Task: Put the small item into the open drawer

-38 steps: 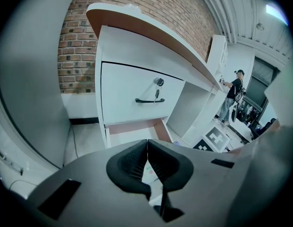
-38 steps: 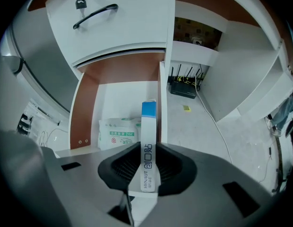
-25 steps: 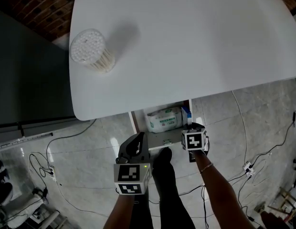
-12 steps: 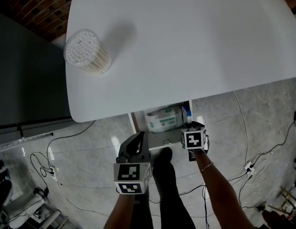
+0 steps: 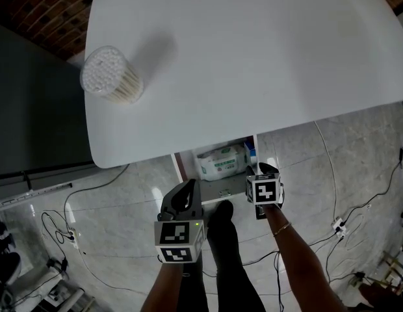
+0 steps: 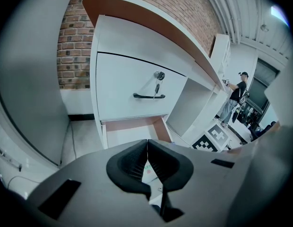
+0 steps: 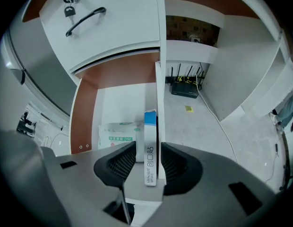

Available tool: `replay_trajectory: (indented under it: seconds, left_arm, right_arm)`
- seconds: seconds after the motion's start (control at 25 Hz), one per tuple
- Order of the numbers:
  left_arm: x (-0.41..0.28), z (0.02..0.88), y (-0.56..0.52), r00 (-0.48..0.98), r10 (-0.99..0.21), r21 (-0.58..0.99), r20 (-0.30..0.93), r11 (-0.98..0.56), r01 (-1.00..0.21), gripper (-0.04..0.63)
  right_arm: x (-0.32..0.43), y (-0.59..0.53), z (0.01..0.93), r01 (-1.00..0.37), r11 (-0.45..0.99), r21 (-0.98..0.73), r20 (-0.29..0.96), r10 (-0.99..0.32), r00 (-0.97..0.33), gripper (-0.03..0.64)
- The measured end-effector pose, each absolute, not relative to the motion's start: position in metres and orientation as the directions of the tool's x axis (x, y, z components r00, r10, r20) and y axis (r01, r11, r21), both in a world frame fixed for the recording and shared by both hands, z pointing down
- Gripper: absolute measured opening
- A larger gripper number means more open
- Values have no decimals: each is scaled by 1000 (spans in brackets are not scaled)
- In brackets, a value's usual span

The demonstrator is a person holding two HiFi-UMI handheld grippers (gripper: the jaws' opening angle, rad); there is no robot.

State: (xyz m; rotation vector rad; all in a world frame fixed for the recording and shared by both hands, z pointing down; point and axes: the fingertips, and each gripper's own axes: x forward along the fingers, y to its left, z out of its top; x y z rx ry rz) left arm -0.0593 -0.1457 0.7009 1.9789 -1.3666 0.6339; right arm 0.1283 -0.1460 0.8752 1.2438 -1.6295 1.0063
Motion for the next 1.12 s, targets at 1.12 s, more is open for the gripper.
replay_trajectory:
  seconds: [1.12]
  left_arm:
    - [-36, 560, -146, 449, -647, 194, 617, -427, -883, 21]
  right_arm:
    - [130, -145, 578, -965, 88, -245, 623, -749, -227, 140]
